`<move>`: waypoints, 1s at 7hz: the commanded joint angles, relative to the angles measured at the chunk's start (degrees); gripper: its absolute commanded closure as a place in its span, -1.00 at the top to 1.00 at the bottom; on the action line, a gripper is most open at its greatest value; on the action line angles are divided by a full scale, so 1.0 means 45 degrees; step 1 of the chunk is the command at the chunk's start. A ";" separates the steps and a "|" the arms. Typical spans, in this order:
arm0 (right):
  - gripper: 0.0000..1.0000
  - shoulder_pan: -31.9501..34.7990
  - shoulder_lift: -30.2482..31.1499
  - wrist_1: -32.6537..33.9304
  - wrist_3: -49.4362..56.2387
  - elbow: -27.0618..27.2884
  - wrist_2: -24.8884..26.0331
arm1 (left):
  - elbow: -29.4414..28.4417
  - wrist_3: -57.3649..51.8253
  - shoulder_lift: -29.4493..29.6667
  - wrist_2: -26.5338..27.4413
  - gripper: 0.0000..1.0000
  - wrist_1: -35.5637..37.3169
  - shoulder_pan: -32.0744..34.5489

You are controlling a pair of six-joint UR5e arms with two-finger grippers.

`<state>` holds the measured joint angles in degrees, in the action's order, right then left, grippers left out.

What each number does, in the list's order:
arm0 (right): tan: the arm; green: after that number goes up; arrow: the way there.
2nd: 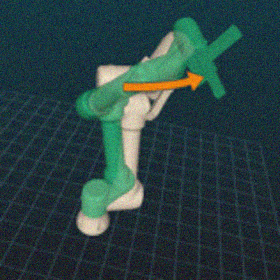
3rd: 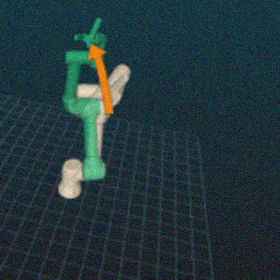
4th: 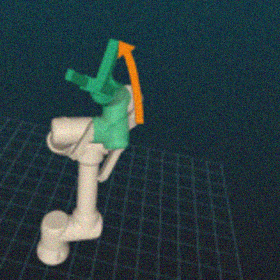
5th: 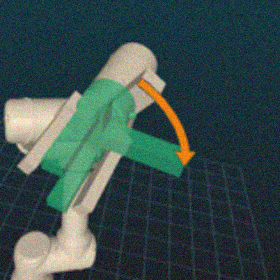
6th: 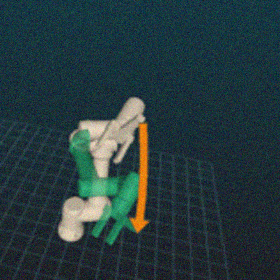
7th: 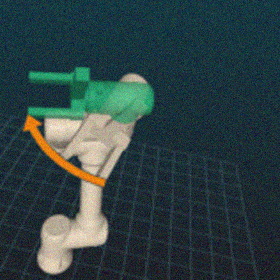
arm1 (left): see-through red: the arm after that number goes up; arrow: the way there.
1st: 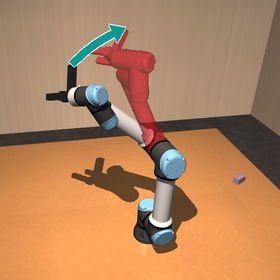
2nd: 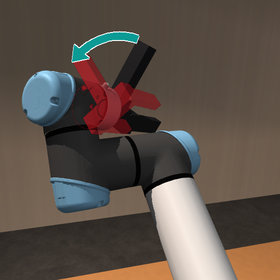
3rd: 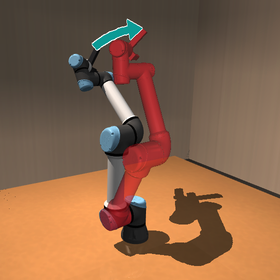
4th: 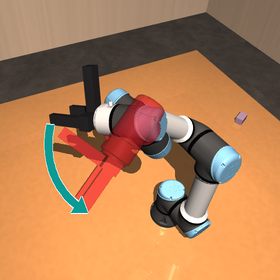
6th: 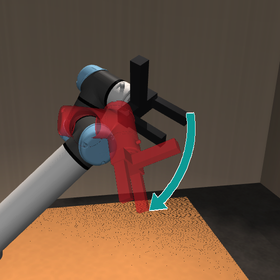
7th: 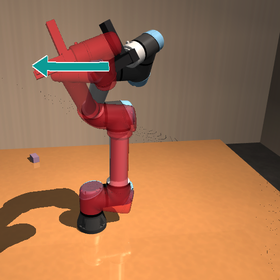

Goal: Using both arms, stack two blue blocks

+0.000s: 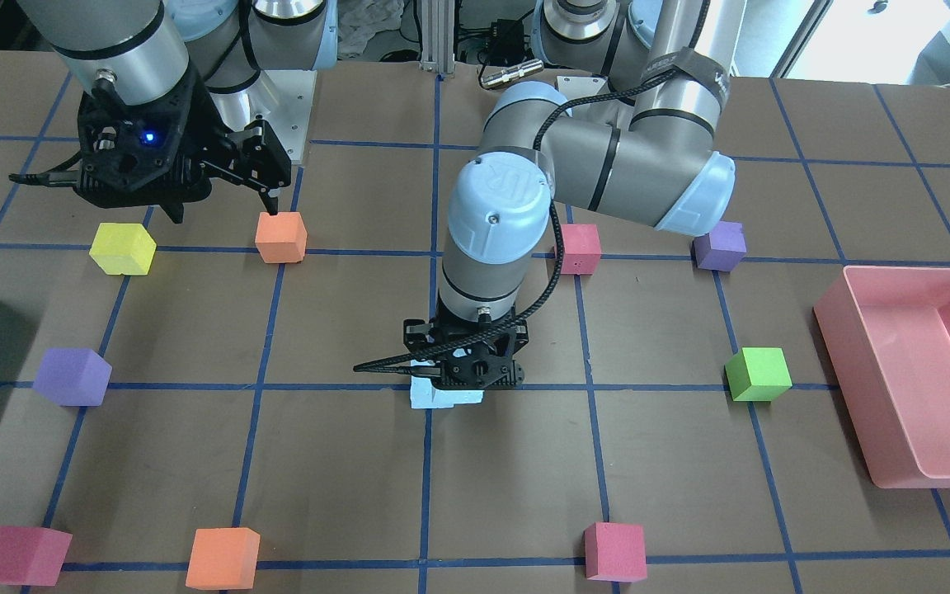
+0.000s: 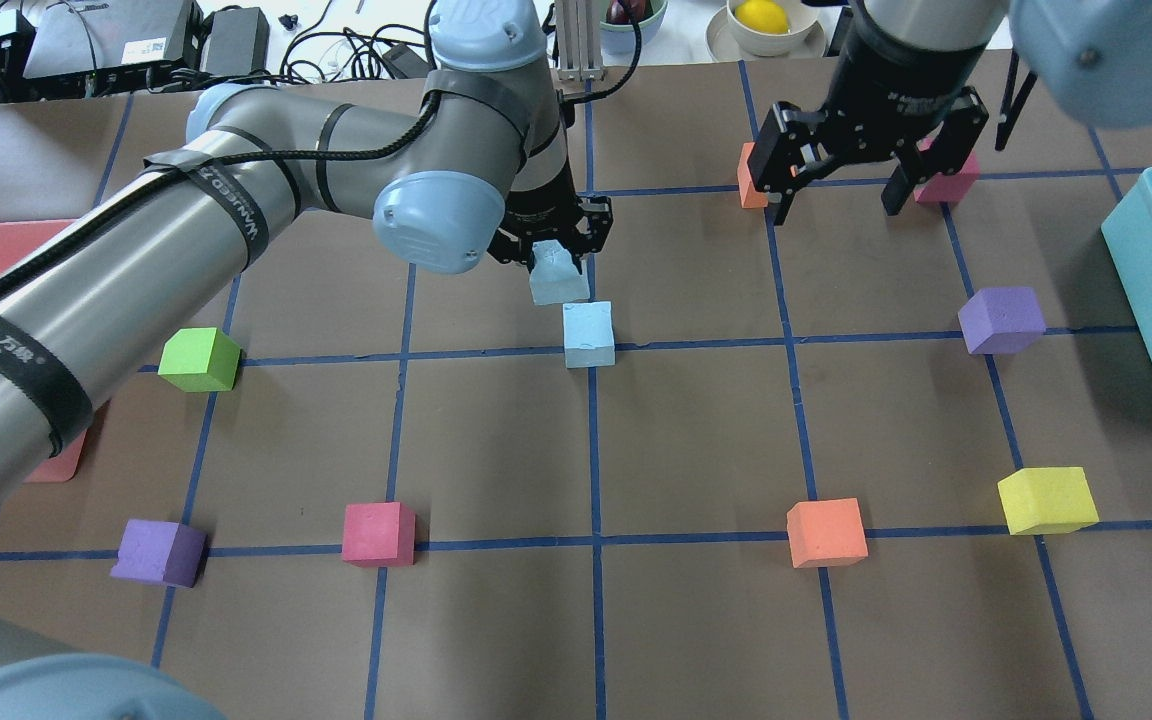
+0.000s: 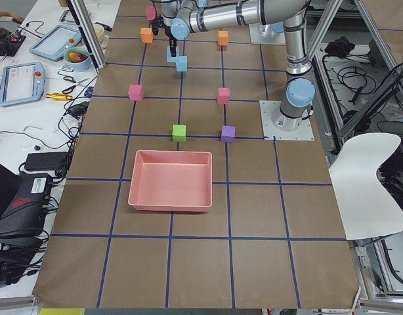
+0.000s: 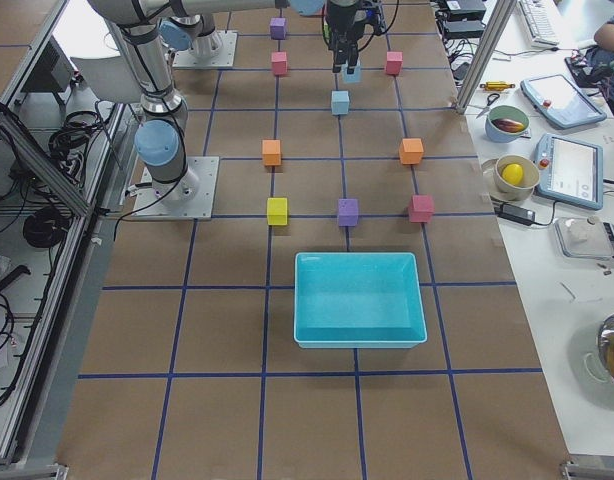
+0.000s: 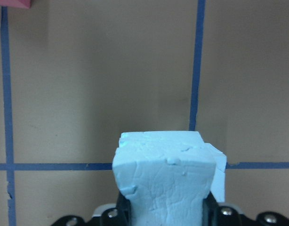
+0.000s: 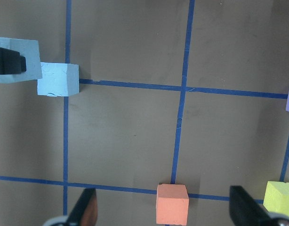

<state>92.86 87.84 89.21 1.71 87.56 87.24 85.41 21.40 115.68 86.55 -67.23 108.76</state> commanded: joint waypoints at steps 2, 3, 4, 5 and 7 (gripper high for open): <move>1.00 0.0027 0.0423 0.0958 -0.0009 0.0601 0.0453 | 0.0023 0.0283 0.0465 0.0063 -1.00 -0.0040 0.0420; 1.00 0.0027 0.0403 0.0958 0.0010 0.0600 0.0495 | 0.0081 0.0321 0.0640 -0.0014 -1.00 0.0076 0.0420; 1.00 0.0027 0.0403 0.0958 0.0010 0.0600 0.0496 | 0.0139 0.0361 0.0815 -0.0035 -1.00 0.0135 0.0439; 1.00 0.0027 0.0403 0.0939 -0.0028 0.0600 0.0496 | 0.0159 0.0380 0.0933 -0.0015 -0.17 0.0136 0.0440; 1.00 0.0027 0.0422 0.0919 -0.0009 0.0639 0.0496 | -0.0015 0.0168 0.0703 -0.0093 1.00 0.0213 0.0440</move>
<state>92.98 89.66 93.42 1.66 90.34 89.46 85.91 22.84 119.77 86.36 -66.49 110.73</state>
